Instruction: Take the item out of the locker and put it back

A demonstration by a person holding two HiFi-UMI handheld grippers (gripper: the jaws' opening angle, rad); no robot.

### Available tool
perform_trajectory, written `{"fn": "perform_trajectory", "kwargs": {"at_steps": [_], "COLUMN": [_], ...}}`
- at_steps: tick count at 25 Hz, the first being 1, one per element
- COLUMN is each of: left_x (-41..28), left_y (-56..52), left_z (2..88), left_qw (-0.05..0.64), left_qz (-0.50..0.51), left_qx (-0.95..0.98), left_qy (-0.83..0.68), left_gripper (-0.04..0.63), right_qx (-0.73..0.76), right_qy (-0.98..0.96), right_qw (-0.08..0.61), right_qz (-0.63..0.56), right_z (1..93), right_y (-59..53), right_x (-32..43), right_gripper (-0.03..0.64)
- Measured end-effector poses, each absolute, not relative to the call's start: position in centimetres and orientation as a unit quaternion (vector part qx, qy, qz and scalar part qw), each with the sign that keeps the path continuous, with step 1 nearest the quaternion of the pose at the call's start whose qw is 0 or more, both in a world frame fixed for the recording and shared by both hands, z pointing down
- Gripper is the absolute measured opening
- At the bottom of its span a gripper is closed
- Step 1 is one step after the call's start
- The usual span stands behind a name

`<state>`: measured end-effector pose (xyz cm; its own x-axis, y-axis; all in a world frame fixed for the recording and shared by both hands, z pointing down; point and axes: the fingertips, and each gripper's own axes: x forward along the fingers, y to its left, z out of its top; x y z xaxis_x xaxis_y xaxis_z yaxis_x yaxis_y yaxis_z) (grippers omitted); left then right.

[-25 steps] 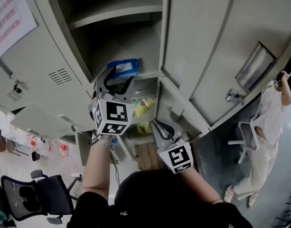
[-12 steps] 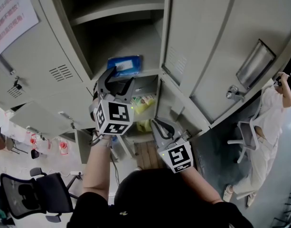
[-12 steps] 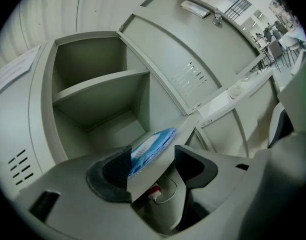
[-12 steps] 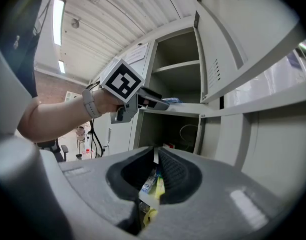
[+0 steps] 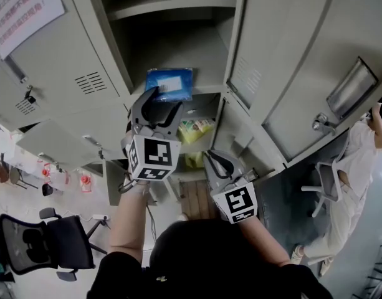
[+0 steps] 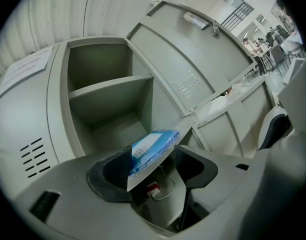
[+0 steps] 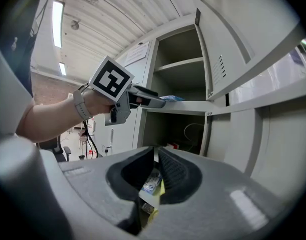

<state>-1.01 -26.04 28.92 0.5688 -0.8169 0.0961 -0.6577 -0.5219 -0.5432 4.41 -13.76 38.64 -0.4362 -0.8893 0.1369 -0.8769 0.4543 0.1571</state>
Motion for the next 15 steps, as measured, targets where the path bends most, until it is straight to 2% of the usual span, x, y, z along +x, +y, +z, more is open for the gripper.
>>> {"fn": "perform_trajectory", "kwargs": {"at_steps": [15], "left_x": [-0.7], "left_y": [-27.6], "left_z": [28.1], "left_qw": [0.246], "left_qz": [-0.172], "left_qx": [-0.846], "left_qy": [0.441], "left_gripper": [0.268], "right_qx": [0.527], "right_qy": [-0.844], "right_qw": [0.097], "right_qz": [-0.027], "right_z": [39.0], "right_y": [-13.8], "right_x": [4.2], "right_gripper": [0.025]}}
